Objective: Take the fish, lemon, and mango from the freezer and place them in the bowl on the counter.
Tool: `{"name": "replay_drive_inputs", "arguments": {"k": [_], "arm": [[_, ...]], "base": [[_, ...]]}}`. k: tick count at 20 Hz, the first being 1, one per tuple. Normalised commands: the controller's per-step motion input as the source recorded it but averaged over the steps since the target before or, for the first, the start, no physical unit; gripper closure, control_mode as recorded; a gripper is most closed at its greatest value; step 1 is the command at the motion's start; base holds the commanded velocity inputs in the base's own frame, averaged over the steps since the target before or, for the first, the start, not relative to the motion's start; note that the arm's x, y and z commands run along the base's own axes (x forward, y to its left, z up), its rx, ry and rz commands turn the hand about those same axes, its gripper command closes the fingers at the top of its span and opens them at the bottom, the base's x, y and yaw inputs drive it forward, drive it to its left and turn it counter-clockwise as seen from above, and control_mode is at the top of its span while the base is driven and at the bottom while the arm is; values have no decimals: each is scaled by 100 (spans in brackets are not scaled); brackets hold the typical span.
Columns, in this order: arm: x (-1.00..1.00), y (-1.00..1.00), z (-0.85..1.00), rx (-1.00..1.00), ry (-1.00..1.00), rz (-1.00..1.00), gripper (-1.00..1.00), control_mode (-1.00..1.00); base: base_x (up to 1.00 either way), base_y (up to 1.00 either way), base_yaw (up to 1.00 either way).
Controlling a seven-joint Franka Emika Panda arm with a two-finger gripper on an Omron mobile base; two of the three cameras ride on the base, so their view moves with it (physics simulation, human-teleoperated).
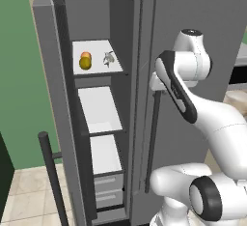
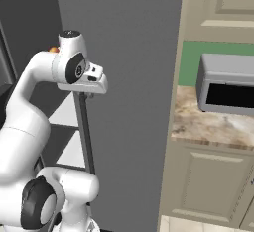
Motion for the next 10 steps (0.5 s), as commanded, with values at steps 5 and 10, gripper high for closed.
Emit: {"name": "replay_drive_inputs", "arguments": {"k": [5, 10], "arm": [[-30, 1, -1, 0, 0, 0, -100, -100], [-39, 6, 0, 0, 0, 0, -100, -100]], "base": [[0, 0, 0], [0, 0, 0]]}}
